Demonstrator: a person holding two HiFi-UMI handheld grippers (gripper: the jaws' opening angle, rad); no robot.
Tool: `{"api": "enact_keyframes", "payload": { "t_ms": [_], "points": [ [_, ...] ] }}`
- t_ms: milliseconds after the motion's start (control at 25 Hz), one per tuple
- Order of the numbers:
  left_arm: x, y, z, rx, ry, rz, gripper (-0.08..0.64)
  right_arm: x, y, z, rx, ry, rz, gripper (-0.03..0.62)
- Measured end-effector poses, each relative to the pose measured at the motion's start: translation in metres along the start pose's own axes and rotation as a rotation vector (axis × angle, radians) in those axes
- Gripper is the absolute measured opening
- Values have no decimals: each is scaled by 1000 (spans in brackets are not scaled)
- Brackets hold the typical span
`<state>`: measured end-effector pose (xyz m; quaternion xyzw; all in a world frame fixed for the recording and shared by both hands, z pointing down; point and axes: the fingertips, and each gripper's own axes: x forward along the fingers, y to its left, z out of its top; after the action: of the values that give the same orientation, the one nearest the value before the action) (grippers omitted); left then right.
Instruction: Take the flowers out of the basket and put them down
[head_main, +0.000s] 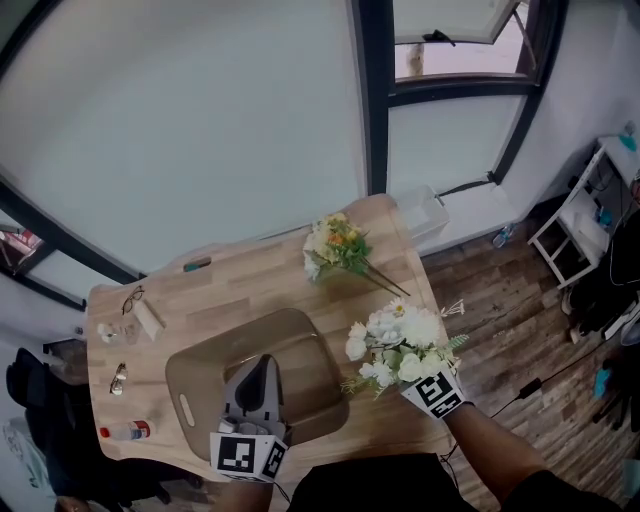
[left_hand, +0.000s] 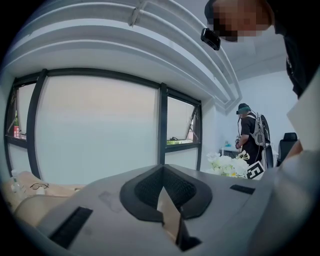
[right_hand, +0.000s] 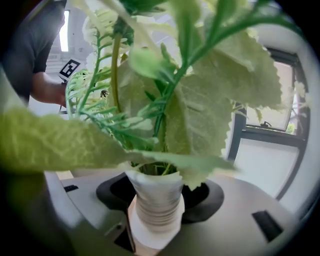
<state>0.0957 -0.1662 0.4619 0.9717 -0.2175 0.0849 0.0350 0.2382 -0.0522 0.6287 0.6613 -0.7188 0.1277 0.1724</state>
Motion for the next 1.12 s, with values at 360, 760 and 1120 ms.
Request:
{"api": "enact_keyframes", "payload": {
  "t_ms": [360,760,1120],
  "points": [
    [-11,-5,10,8,-16,2,2,-6,3,-3,18,6,-9,287],
    [-35,-2,22,4,-53,5,2,-26,2,-14,82,70,-73,330],
    [-55,4,34,-5,-99,-1,2,-39,2,-26,88,134,-143,337]
  ]
}}
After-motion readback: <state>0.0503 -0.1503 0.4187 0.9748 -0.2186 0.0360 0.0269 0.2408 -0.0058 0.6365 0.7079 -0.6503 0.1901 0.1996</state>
